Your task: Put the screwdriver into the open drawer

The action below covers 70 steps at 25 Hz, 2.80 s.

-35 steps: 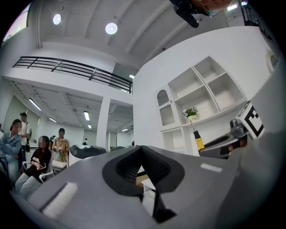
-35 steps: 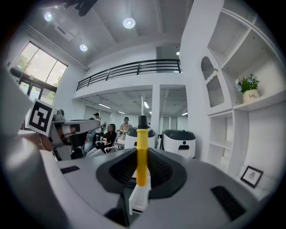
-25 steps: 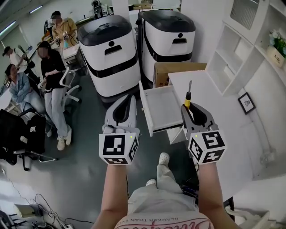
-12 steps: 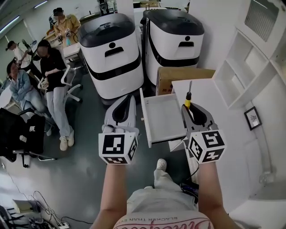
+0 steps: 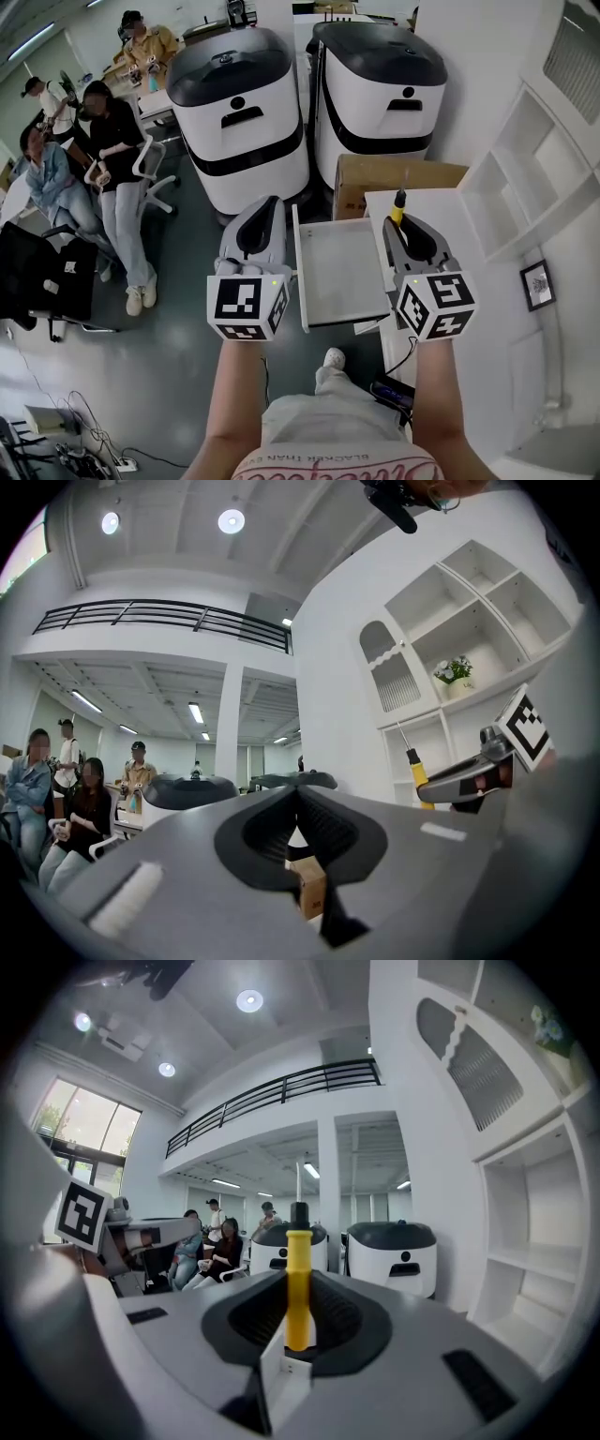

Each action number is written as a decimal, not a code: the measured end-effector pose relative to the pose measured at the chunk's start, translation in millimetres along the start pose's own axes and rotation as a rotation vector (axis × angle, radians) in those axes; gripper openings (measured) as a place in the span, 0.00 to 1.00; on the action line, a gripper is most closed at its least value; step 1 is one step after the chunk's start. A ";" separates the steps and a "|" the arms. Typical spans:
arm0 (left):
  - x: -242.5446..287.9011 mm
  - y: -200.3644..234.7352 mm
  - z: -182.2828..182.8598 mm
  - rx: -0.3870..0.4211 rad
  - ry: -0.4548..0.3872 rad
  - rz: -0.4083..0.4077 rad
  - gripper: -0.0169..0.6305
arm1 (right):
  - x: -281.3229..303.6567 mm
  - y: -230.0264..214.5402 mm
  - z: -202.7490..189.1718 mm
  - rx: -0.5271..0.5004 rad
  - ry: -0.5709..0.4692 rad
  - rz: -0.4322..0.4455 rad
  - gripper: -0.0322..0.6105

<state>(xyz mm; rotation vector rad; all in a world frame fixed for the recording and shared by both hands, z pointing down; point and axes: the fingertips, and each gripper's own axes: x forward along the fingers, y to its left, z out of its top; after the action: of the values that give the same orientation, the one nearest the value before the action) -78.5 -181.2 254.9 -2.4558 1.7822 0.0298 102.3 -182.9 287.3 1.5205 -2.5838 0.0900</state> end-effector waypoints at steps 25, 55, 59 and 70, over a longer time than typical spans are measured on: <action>63.1 25.3 -86.8 -0.048 0.159 -0.042 0.04 | 88.2 -16.8 -102.8 0.124 0.256 0.000 0.17; 90.4 27.3 -186.1 -0.125 0.342 -0.144 0.04 | 119.0 11.9 -292.9 0.311 0.672 -0.010 0.17; 94.3 26.7 -194.9 -0.131 0.356 -0.145 0.04 | 119.7 15.4 -319.7 0.332 0.735 -0.008 0.17; 102.0 28.2 -213.7 -0.139 0.392 -0.141 0.04 | 125.1 20.1 -379.4 0.384 0.897 -0.016 0.17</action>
<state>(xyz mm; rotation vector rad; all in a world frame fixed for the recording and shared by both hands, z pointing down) -83.5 -307.3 457.2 -2.8395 1.7870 -0.3763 59.7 -234.5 681.7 1.1805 -1.8715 1.0469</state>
